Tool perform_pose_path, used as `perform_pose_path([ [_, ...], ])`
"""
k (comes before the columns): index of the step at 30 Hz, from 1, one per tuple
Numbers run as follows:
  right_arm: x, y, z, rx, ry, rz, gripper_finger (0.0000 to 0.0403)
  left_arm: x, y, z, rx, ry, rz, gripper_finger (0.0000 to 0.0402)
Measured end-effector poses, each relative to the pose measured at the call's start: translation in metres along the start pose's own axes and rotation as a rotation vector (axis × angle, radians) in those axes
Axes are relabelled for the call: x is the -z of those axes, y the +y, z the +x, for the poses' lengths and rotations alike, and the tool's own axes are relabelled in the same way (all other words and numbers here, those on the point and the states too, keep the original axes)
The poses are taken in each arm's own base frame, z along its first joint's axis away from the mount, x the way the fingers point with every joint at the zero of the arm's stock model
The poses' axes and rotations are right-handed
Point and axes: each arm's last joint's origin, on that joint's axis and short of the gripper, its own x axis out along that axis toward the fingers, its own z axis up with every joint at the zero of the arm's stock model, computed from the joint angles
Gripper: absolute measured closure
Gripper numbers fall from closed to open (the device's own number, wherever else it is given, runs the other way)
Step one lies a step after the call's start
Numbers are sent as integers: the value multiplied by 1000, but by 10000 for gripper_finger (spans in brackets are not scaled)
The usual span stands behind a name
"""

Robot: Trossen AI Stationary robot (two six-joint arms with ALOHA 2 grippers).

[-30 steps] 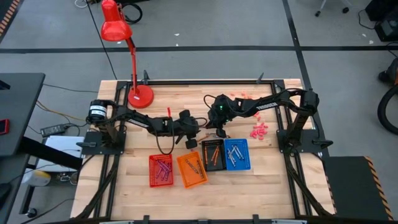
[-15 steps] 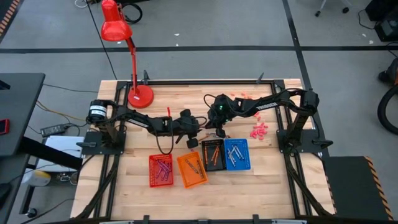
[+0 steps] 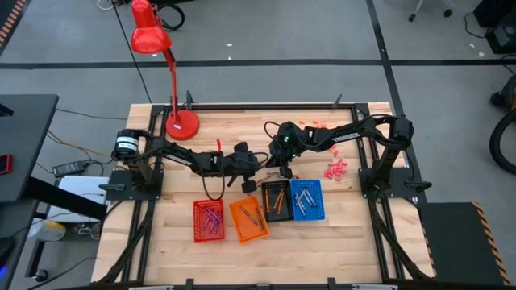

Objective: Sort crayons
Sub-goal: Put the pink crayon into the red bin

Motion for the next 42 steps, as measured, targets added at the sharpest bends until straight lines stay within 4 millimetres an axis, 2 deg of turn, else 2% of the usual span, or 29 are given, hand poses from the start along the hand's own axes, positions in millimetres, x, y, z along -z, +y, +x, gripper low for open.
perform_pose_path([
  [9, 0, 0, 0, -33, -1, 11, 306, 6, -1, 0, -7, 63, 9, 359],
  [15, -11, -7, -6, -36, -42, -19, 292, 3, -5, -11, 12, 121, 11, 357],
  [18, -20, -13, -15, -11, -75, -26, 293, -5, -5, -27, 23, 190, 4, 356],
  [22, -34, -20, -35, 53, -160, -54, 293, -24, -7, -59, 56, 263, -48, 356],
  [27, -53, -21, -68, 157, -283, -104, 293, -39, -13, -98, 158, 373, -233, 355],
  [34, -70, -16, -112, 307, -385, -152, 293, -34, -38, -136, 187, 559, -576, 355],
  [38, -73, -18, -129, 377, -418, -151, 293, -29, -64, -150, 202, 592, -654, 354],
  [42, -74, -23, -139, 419, -448, -165, 293, -28, -85, -165, 166, 540, -723, 354],
])
